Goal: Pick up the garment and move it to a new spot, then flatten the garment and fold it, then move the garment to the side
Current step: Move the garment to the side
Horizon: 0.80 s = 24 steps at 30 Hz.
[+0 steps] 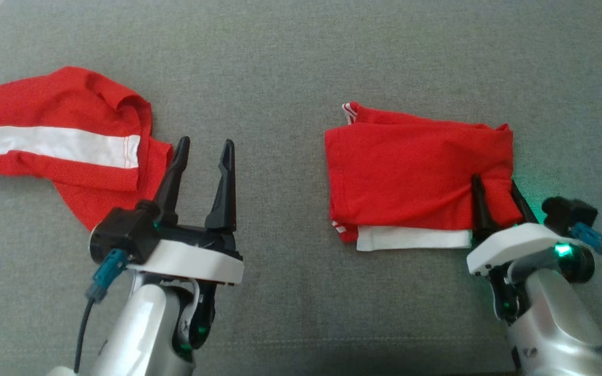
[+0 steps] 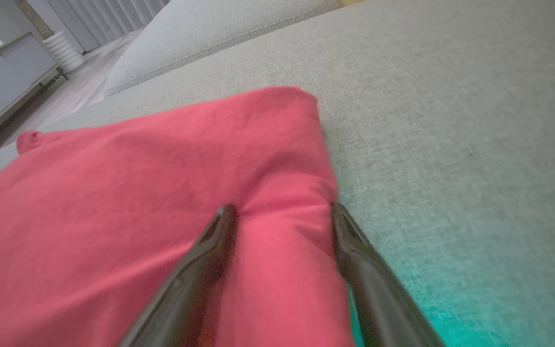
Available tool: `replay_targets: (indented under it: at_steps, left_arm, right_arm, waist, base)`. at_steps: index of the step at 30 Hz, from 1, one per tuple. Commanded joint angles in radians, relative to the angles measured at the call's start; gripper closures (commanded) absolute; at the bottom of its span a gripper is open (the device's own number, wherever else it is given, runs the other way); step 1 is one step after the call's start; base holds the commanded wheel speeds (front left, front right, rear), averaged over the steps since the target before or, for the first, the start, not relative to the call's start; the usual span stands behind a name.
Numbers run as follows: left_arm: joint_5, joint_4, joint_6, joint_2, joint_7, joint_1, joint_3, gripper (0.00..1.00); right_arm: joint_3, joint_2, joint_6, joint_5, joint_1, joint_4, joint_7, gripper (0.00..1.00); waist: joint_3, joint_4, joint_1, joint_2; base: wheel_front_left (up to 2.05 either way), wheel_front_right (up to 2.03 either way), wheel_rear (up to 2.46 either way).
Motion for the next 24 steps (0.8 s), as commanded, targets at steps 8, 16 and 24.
replay_targets:
  at_steps: [8,16,24]
  left_arm:
    - [0.024,-0.034,-0.013,0.006,-0.005,-0.04,0.051,0.0]
    - [0.03,-0.037,-0.021,0.006,-0.005,-0.043,0.047,0.0]
    - [0.033,-0.044,-0.025,0.006,-0.005,-0.05,0.045,0.0]
  right_arm:
    - [0.024,0.002,-0.001,-0.182,-0.089,-0.017,-0.062,1.0]
    - [-0.029,-0.145,-0.001,-0.336,-0.14,-0.156,-0.033,1.0]
    - [-0.156,-0.338,-0.001,-0.372,-0.18,-0.191,0.06,1.0]
  waist:
    - [0.011,-0.038,0.0,0.0]
    - [0.019,-0.083,0.0,0.0]
    - [0.03,-0.085,0.0,0.0]
  base:
    - [0.0,0.0,0.0]
    - [0.0,0.0,0.0]
    - [0.0,0.0,0.0]
